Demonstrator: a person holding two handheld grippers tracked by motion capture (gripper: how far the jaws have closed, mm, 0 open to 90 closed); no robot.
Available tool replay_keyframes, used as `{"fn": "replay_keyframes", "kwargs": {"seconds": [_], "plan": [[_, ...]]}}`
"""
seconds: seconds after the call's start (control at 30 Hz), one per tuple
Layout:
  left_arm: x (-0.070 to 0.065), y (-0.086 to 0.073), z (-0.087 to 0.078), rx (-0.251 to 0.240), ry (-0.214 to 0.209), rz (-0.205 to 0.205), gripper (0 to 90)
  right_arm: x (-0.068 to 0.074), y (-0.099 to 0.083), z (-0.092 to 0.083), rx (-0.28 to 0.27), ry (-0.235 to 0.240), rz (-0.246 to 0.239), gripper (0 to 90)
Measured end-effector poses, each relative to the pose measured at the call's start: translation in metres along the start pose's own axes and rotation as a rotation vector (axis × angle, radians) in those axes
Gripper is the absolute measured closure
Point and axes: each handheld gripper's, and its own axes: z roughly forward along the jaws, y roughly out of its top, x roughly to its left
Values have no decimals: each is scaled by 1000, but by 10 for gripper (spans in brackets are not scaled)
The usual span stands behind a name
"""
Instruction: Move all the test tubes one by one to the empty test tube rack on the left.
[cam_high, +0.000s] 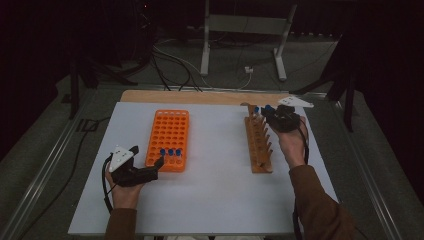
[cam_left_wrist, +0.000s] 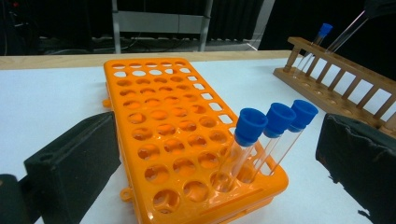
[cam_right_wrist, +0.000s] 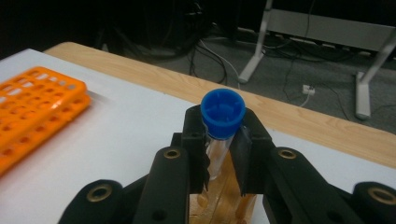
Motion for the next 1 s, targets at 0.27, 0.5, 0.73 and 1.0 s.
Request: {"fn": "replay_keyframes", "kwargs": {"seconds": [0.27,0.5,0.73,1.0], "plan": [[-5,2,1,-4,-7,10,8,4,2,-16,-18,37,2,769],[-15,7,1,-5,-28,39,18,14,0,-26,-9,78,-10,768],[-35,17,3,-7,-67,97,27,29,-5,-32,22,119,-44,768],[-58,31,12,14,-122,139,44,45,-11,-36,32,169,-58,768]]}}
